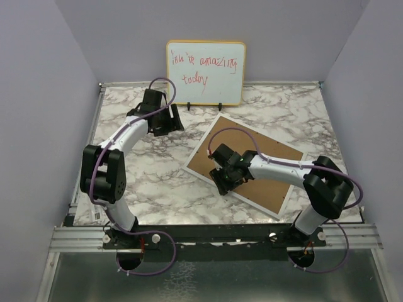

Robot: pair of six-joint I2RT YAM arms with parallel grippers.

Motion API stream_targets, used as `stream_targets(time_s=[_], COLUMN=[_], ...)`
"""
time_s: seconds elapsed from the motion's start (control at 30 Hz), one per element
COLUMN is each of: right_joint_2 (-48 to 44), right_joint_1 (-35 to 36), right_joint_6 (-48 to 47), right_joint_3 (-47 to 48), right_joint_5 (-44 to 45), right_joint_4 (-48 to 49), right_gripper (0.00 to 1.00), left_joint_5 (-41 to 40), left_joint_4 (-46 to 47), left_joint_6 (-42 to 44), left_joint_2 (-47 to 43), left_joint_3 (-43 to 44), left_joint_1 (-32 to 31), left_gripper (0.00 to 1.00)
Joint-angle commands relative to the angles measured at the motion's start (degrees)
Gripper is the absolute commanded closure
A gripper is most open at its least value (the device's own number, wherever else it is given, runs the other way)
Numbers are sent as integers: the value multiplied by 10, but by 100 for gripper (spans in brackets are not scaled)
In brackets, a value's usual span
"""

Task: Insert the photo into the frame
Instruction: Install the photo frame at the center of the board, then turn over the photo frame at the center of the board.

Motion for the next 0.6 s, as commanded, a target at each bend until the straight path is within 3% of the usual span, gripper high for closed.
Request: stream_targets(time_s=[0.0, 0.37, 0.5, 0.57], right_joint_2=[31, 88, 119, 119], right_joint_1=[22, 100, 109, 111], right_joint_6=[5, 10, 56, 70], right_joint_3=[4, 37, 72, 94], right_joint_5=[98, 151, 244, 274], right_joint_4=[-44, -72, -113, -127], right_gripper=[49, 67, 92, 99], left_joint_5=[-2, 7, 4, 8], left_joint_4=[-14, -14, -17, -18], left_joint_6=[-5, -8, -19, -26], left_joint_2=[-21, -29, -39, -48], left_joint_3=[-36, -55, -64, -74], left_joint_1=[14, 20, 23, 25], left_gripper=[25, 25, 24, 22])
